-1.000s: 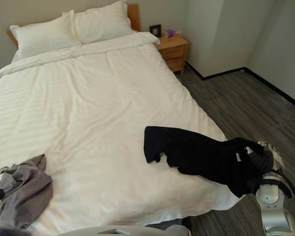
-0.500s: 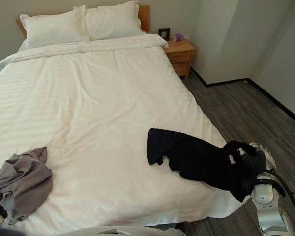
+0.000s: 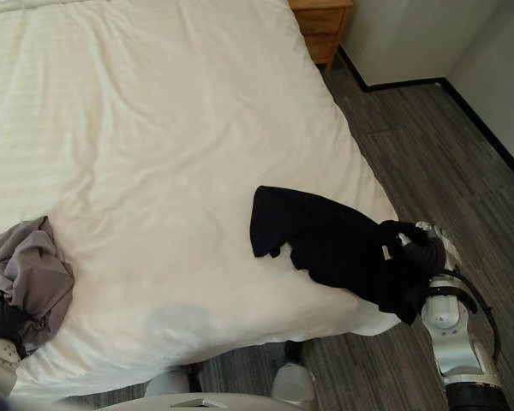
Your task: Pick up bed clothes into laundry basket.
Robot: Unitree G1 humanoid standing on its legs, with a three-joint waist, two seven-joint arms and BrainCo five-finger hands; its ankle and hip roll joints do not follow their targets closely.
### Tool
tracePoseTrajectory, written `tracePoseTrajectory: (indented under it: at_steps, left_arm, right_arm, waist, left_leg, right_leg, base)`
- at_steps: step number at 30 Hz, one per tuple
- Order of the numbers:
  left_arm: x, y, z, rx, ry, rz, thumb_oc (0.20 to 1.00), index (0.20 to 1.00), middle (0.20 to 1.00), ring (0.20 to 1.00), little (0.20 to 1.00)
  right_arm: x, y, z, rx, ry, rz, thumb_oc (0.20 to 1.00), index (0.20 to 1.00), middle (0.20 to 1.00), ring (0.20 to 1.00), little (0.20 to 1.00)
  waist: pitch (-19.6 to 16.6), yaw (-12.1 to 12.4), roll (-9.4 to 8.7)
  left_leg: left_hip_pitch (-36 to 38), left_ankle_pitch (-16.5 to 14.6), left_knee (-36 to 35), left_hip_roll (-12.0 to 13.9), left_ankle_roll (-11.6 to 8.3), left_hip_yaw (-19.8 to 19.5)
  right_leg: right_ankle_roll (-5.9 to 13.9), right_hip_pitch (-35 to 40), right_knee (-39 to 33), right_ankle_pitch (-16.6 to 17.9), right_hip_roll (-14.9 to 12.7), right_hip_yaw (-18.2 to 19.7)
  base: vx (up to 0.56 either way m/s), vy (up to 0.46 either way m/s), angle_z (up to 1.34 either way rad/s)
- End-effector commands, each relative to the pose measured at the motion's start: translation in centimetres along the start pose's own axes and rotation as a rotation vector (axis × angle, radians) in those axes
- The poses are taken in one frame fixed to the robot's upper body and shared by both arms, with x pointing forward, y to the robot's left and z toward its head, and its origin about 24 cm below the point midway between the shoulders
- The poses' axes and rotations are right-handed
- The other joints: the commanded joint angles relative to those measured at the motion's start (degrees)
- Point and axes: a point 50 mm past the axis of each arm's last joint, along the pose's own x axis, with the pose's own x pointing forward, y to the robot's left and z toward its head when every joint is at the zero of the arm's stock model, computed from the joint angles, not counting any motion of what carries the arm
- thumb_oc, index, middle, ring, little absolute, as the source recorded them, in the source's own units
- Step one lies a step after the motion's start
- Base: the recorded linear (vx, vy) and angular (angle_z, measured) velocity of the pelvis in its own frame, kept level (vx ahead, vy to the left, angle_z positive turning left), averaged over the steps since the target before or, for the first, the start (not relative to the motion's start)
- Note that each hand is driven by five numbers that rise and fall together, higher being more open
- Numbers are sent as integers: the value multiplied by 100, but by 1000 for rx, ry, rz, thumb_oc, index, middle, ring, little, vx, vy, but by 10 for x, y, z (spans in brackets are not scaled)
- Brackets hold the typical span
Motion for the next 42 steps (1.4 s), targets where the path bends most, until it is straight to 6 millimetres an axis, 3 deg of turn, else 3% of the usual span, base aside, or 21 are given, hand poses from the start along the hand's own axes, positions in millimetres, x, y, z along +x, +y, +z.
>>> tracePoseTrajectory:
  at_steps: [1,5,7,13,15,16,17,18,19,24,25,26,28,29,30,33,35,36,39,41,42]
  left_arm:
    - [24,63,7,51,-25,258,200,200,200,200,200]
    - [28,159,59,-101,-259,704,200,200,200,200,200]
    - [19,187,93,-272,-427,867,200,200,200,200,200]
    - [-17,209,132,-640,-682,1006,200,200,200,200,200]
    - [-31,211,141,-745,-756,1017,200,200,200,200,200]
    - [-44,213,145,-813,-815,1032,200,200,200,200,200]
    - [-44,213,145,-816,-814,1032,200,200,200,200,200]
    - [-54,215,151,-898,-867,1023,200,200,200,200,200]
    - [-56,213,157,-939,-894,997,200,200,200,200,200]
    - [-71,220,211,-1221,-1071,866,200,200,200,200,200]
    - [-76,222,236,-1292,-1135,772,200,200,200,200,200]
    - [-75,223,237,-1296,-1137,770,200,200,200,200,200]
    - [-78,218,251,-1365,-1171,656,200,200,200,200,200]
    - [-80,210,256,-1408,-1189,571,200,200,200,200,200]
    - [-80,202,256,-1408,-1183,527,200,200,200,200,200]
    - [-86,180,257,-1447,-1170,410,200,200,200,200,200]
    - [-88,172,258,-1453,-1160,369,200,200,200,200,200]
    - [-90,159,257,-1461,-1134,307,200,200,200,200,200]
    - [-91,148,255,-1471,-1112,255,200,200,200,200,200]
    - [-89,133,252,-1450,-1061,203,200,200,200,200,200]
    - [-89,133,251,-1449,-1059,201,200,200,200,200,200]
  right_arm:
    - [14,-37,30,11,-152,-151,200,200,200,200,200]
    - [16,-47,50,53,-254,-210,200,200,200,200,200]
    - [16,-60,73,97,-370,-301,200,200,200,200,200]
    - [12,-90,118,97,-588,-476,200,200,200,200,200]
    - [12,-98,142,124,-690,-520,200,200,200,200,200]
    - [11,-104,161,155,-776,-561,200,200,200,200,200]
    - [11,-105,162,154,-777,-561,200,200,200,200,200]
    - [11,-105,180,183,-855,-551,200,200,200,200,200]
    - [11,-103,190,201,-890,-541,200,200,200,200,200]
    - [6,-111,216,199,-1002,-573,200,200,200,200,200]
    - [5,-117,228,200,-1049,-594,200,200,200,200,200]
    - [6,-118,229,199,-1049,-598,200,200,200,200,200]
    - [7,-115,244,181,-1091,-586,200,200,200,200,200]
    - [11,-109,257,128,-1116,-557,200,200,200,200,200]
    - [12,-107,261,94,-1127,-542,200,200,200,200,200]
    - [17,-91,273,97,-1142,-460,200,200,200,200,200]
    - [19,-88,274,96,-1134,-448,200,200,200,200,200]
    - [23,-82,273,95,-1112,-422,200,200,200,200,200]
    - [26,-78,268,92,-1080,-405,200,200,200,200,200]
    - [33,-70,259,74,-1026,-379,200,200,200,200,200]
    - [33,-70,258,73,-1024,-377,200,200,200,200,200]
  waist:
    - [-157,-9,-28]
    - [-348,-161,47]
    - [-474,-327,109]
    - [-553,-475,326]
    - [-497,-338,427]
    - [-548,-83,483]
    - [-532,-85,496]
    - [-586,58,512]
    - [-611,67,496]
    - [-751,-245,391]
    - [-680,-224,402]
    - [-652,-190,425]
    - [-535,-1,443]
    - [-395,251,375]
    - [-364,392,272]
    - [-351,682,123]
    - [-312,799,96]
    - [-217,1015,137]
    - [-201,1211,223]
    - [-198,1420,311]
    - [-212,1468,283]
  left_leg:
    - [315,-694,56,-68,47,22]
    - [513,-773,56,-140,49,14]
    - [684,-862,56,-185,49,22]
    - [959,-903,56,-183,105,303]
    - [1061,-861,59,-82,85,644]
    - [1175,-837,96,67,23,902]
    - [1193,-849,98,73,11,907]
    - [1248,-703,130,155,-1,1287]
    - [1259,-626,144,180,-8,1384]
    - [1344,-526,548,500,-202,1691]
    - [1215,-258,1365,973,-411,1792]
    - [1198,-243,1455,1060,-469,1790]
    - [1003,426,2378,1383,-675,1187]
    - [664,532,3073,1142,-376,-211]
    - [470,363,3445,763,-252,-884]
    - [81,129,4497,29,-68,-1934]
    - [-140,1,4673,-250,14,-2115]
    - [-553,-272,4559,-762,133,-2304]
    - [-752,-518,3972,-956,177,-2261]
    - [-1098,-684,2853,-1244,294,-1781]
    - [-1055,-694,2806,-1255,305,-1720]
  right_leg:
    - [138,174,147,-508,-68,78]
    - [159,370,157,-544,-121,65]
    - [181,498,190,-594,-147,133]
    - [235,375,571,-591,-280,42]
    - [184,290,869,-541,-494,-474]
    - [111,372,1088,-535,-799,-1362]
    - [110,384,1103,-562,-798,-1370]
    - [4,526,1319,-574,-972,-2194]
    - [-17,569,1334,-601,-964,-2314]
    - [-24,569,910,-726,-666,-1928]
    - [-194,689,658,-891,-320,-1741]
    - [-231,702,628,-916,-252,-1720]
    - [-459,890,412,-1186,162,-1379]
    - [-687,875,271,-1161,397,-952]
    - [-714,889,244,-1166,449,-587]
    - [-722,848,175,-1154,586,239]
    - [-736,863,151,-1141,584,472]
    - [-717,979,126,-1139,653,863]
    - [-649,1124,94,-1275,727,1111]
    - [-597,1393,94,-1491,929,1321]
    - [-588,1394,94,-1511,892,1369]
  base:
    - [67,30,4]
    - [55,22,5]
    - [74,24,0]
    - [-20,3,-14]
    - [-173,-116,-97]
    - [-127,-121,-122]
    - [-232,-182,-249]
    - [-181,-156,-192]
    - [-195,-223,-169]
    - [1,-296,-63]
    - [34,-341,-84]
    - [114,-357,-93]
    - [118,-325,-80]
    - [103,-393,-111]
    - [125,-348,-163]
    - [188,-143,-279]
    - [193,-29,-171]
    - [281,-12,-108]
    - [292,16,-143]
    - [437,-9,-200]
    - [355,-52,-42]
